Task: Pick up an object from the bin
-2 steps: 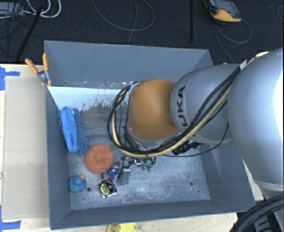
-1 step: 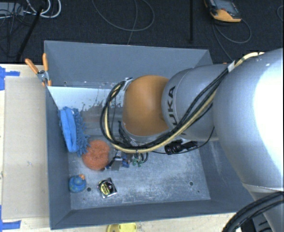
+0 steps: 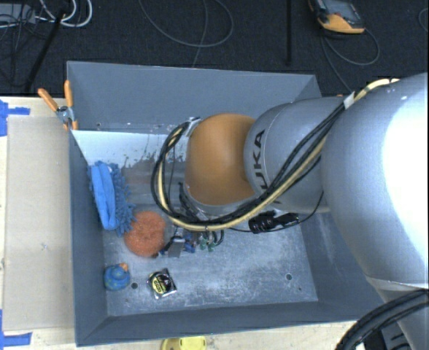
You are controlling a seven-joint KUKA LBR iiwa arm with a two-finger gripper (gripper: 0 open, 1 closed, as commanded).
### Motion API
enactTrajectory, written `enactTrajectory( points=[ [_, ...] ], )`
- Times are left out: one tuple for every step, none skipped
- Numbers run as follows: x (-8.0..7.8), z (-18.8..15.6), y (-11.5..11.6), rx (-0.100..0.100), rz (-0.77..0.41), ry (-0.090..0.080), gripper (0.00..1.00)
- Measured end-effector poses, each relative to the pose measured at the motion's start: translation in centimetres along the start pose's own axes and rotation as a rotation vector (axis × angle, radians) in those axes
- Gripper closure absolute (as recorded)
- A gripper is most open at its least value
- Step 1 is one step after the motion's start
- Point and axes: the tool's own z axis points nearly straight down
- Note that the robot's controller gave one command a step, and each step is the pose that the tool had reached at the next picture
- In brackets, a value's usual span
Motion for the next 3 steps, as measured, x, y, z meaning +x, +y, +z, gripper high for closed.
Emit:
enactTrajectory(
  points=[
    [3.38, -13.52, -2.08, 0.002, 0.011, -0.001, 1.0],
    [3.41, -13.48, -2.1, 0.003, 0.012, 0.001, 0.0],
    [3.4, -13.48, -2.11, 0.003, 0.012, 0.001, 0.0]
  ],
)
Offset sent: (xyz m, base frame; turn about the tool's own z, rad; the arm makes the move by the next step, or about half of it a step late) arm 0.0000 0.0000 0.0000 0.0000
